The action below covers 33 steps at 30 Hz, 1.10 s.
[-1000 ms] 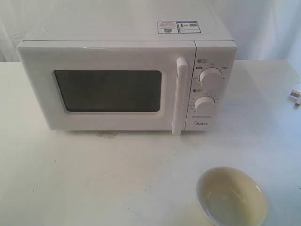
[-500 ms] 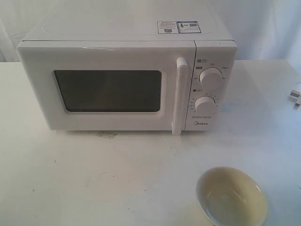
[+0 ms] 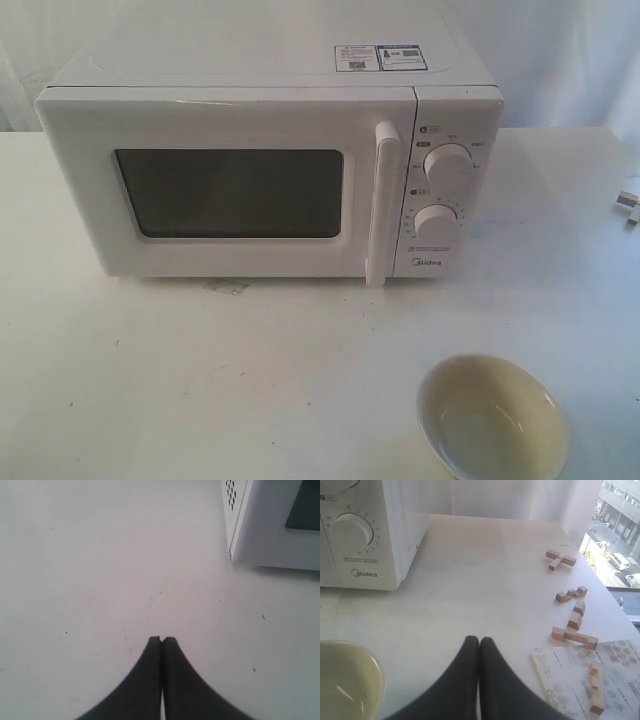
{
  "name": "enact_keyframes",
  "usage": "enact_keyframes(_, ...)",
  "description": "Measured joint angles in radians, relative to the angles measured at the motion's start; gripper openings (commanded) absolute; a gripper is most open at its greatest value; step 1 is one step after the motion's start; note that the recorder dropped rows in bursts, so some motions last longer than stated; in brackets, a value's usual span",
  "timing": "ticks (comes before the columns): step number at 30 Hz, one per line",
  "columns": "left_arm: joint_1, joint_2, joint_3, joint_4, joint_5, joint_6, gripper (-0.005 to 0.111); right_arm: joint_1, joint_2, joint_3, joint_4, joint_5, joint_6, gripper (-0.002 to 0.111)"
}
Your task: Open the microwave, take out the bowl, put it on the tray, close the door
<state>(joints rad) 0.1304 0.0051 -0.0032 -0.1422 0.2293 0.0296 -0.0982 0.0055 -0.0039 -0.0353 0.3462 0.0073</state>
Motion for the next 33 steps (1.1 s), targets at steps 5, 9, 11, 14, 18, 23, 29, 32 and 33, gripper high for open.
enact_keyframes(5, -0.017, 0.000, 0.000, 0.002, 0.000, 0.000, 0.000, 0.000, 0.000, 0.000, 0.000, 0.000, 0.000, 0.000)
enact_keyframes(9, -0.023, 0.000, 0.000, 0.002, 0.000, 0.000, 0.000, 0.000, 0.000, 0.000, 0.000, 0.000, 0.000, 0.000)
enact_keyframes(11, -0.023, 0.000, 0.000, 0.002, 0.000, 0.000, 0.000, 0.000, 0.000, 0.000, 0.000, 0.000, 0.000, 0.000)
enact_keyframes(14, -0.023, 0.000, 0.000, 0.002, 0.000, 0.000, 0.000, 0.000, 0.000, 0.000, 0.000, 0.000, 0.000, 0.000)
enact_keyframes(18, -0.023, 0.000, 0.000, 0.002, 0.000, 0.000, 0.000, 0.000, 0.000, 0.000, 0.000, 0.000, 0.000, 0.000)
enact_keyframes(23, -0.023, 0.000, 0.000, 0.002, 0.000, 0.000, 0.000, 0.000, 0.000, 0.000, 0.000, 0.000, 0.000, 0.000)
enact_keyframes(29, -0.023, 0.000, 0.000, 0.002, 0.000, 0.000, 0.000, 0.000, 0.000, 0.000, 0.000, 0.000, 0.000, 0.000)
enact_keyframes(32, -0.023, 0.000, 0.000, 0.002, 0.000, 0.000, 0.000, 0.000, 0.000, 0.000, 0.000, 0.000, 0.000, 0.000)
enact_keyframes(33, -0.023, 0.000, 0.000, 0.002, 0.000, 0.000, 0.000, 0.000, 0.000, 0.000, 0.000, 0.000, 0.000, 0.000)
